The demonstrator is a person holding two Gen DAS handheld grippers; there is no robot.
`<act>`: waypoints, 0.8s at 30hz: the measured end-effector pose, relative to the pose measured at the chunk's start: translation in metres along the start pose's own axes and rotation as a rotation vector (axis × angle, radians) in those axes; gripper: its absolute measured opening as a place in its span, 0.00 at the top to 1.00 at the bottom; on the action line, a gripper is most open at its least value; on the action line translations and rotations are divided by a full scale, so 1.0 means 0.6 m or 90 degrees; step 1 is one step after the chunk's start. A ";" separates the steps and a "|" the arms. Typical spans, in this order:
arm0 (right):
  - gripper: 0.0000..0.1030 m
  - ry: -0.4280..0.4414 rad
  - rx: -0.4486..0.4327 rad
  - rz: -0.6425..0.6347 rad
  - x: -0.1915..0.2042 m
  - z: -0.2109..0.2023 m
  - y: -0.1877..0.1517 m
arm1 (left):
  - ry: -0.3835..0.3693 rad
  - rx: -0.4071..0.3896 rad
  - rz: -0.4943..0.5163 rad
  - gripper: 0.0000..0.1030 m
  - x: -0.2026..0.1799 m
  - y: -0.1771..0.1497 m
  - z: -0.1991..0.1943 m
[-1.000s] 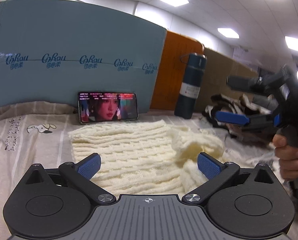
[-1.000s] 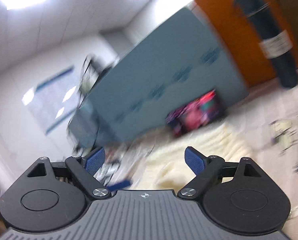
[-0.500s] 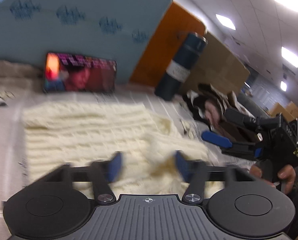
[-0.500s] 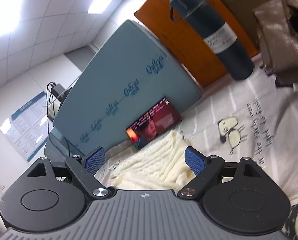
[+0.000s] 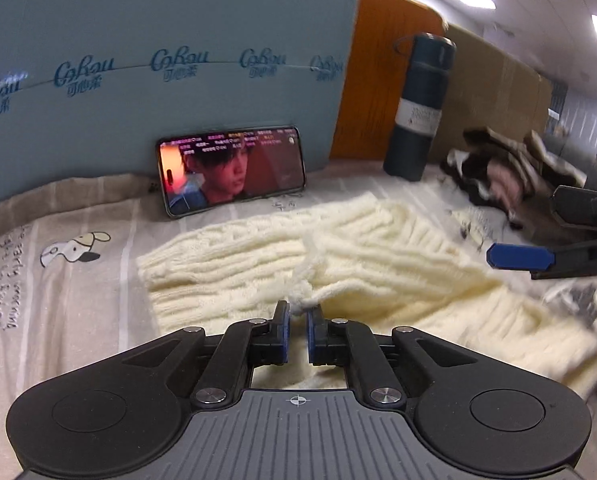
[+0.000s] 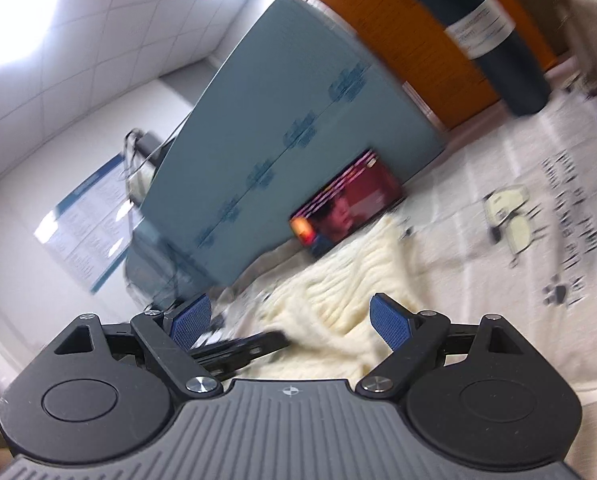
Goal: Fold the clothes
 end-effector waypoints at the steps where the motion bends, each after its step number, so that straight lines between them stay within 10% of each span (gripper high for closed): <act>1: 0.16 0.003 0.013 -0.002 0.001 0.005 -0.003 | 0.002 -0.001 0.004 0.91 -0.001 -0.001 -0.002; 4: 0.16 -0.018 0.047 -0.001 -0.003 0.020 -0.012 | 0.000 -0.019 0.004 0.76 0.004 0.002 -0.014; 7: 0.16 -0.020 0.050 0.006 -0.007 0.021 -0.014 | -0.034 -0.062 -0.014 0.31 0.007 0.013 -0.042; 11: 0.16 -0.020 0.052 0.002 -0.007 0.021 -0.016 | -0.089 -0.128 -0.058 0.30 0.004 0.029 -0.069; 24: 0.15 -0.057 -0.017 -0.005 -0.021 -0.011 0.011 | 0.005 -0.117 -0.188 0.27 0.109 0.034 -0.046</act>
Point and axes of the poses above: each gripper's, at about its wrist camera, not at the fingertips, and z roughly the way its jaws point, x to its left, y to its top, the point moved 5 cm from there along z, roughly the way its jaws point, and after that the axes turned 7 degrees about -z, right-handed, at the moved point
